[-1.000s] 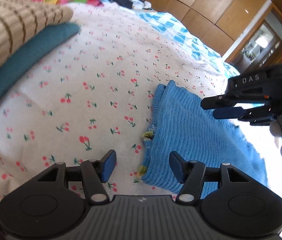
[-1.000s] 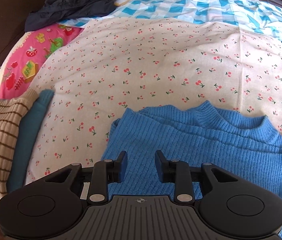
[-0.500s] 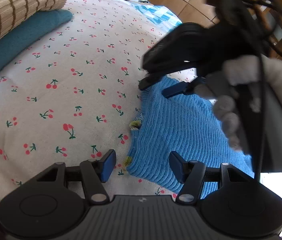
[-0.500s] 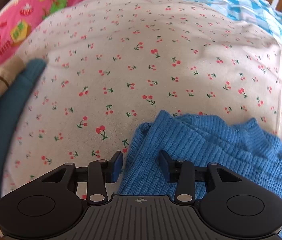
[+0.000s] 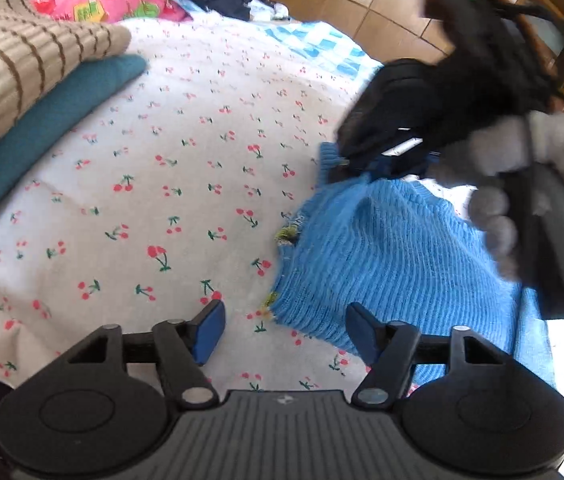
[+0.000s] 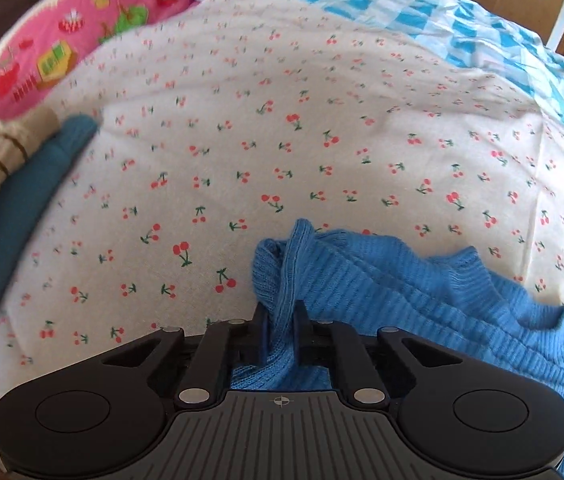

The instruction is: Fold small clothes

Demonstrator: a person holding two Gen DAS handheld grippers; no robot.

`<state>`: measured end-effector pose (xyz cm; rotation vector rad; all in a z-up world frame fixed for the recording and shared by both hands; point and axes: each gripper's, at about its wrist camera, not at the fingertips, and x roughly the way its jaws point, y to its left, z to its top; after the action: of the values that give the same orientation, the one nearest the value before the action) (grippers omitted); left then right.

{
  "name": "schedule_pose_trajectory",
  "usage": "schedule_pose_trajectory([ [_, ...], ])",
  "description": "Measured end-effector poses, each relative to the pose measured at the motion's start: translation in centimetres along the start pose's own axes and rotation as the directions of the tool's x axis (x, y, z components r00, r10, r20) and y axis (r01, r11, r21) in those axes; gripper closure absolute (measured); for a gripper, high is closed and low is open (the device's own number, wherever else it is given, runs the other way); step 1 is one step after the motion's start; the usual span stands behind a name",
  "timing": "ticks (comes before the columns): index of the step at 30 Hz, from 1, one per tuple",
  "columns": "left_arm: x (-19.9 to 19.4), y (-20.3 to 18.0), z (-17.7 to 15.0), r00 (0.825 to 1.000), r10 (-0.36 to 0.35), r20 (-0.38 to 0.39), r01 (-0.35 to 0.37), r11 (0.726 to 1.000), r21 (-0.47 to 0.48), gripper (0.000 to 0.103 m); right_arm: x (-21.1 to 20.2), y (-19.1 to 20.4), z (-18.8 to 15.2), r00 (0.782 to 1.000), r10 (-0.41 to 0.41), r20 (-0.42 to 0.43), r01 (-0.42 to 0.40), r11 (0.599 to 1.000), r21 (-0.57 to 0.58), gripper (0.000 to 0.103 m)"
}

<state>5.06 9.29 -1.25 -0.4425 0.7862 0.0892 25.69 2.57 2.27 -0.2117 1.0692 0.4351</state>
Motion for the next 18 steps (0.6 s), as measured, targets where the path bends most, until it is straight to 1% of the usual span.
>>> schedule_pose_trajectory([
  [4, 0.3, -1.2, -0.5, 0.998, 0.045, 0.04, -0.047, 0.997, 0.054, 0.021, -2.0, -2.4, -0.8, 0.997, 0.068, 0.045, -0.071, 0.996, 0.059, 0.093],
  [6, 0.8, -1.9, -0.7, 0.994, 0.078, 0.074, -0.085, 0.993, 0.087, 0.015, -2.6, -3.2, -1.2, 0.993, 0.093, 0.069, -0.099, 0.991, 0.085, 0.093],
  [8, 1.6, -2.5, -0.7, 0.989, 0.111, 0.1, -0.122, 0.986, 0.112, 0.015, -2.9, -3.8, -1.5, 0.989, 0.118, 0.084, -0.127, 0.987, 0.103, 0.093],
  [10, 2.5, -2.8, -0.5, 0.988, 0.119, 0.099, -0.131, 0.984, 0.125, 0.015, -3.2, -4.4, -1.9, 0.984, 0.146, 0.098, -0.158, 0.98, 0.123, 0.093],
  [11, 2.7, -2.9, -0.4, 0.988, 0.12, 0.093, -0.131, 0.983, 0.129, 0.021, -3.5, -4.8, -2.1, 0.981, 0.159, 0.108, -0.173, 0.976, 0.135, 0.093],
  [12, 2.9, -3.0, -0.2, 0.99, 0.115, 0.087, -0.126, 0.982, 0.138, 0.035, -4.0, -5.2, -2.3, 0.978, 0.171, 0.12, -0.188, 0.971, 0.145, 0.093],
  [13, 2.6, -3.2, -0.2, 0.992, 0.096, 0.086, -0.108, 0.983, 0.15, 0.043, -4.5, -5.8, -2.6, 0.974, 0.184, 0.135, -0.204, 0.966, 0.158, 0.093],
  [14, 2.4, -3.4, 0.0, 0.995, 0.06, 0.081, -0.072, 0.984, 0.16, 0.06, -5.1, -6.6, -2.9, 0.969, 0.197, 0.152, -0.222, 0.959, 0.174, 0.093],
  [17, 1.3, -4.6, 0.3, 0.996, 0.003, 0.085, -0.017, 0.985, 0.172, 0.08, -7.4, -9.3, -4.1, 0.95, 0.226, 0.215, -0.274, 0.935, 0.224, 0.093],
  [18, 1.0, -5.2, 0.4, 0.996, -0.018, 0.085, 0.002, 0.984, 0.176, 0.082, -8.3, -10.5, -4.7, 0.942, 0.231, 0.243, -0.29, 0.924, 0.247, 0.093],
])
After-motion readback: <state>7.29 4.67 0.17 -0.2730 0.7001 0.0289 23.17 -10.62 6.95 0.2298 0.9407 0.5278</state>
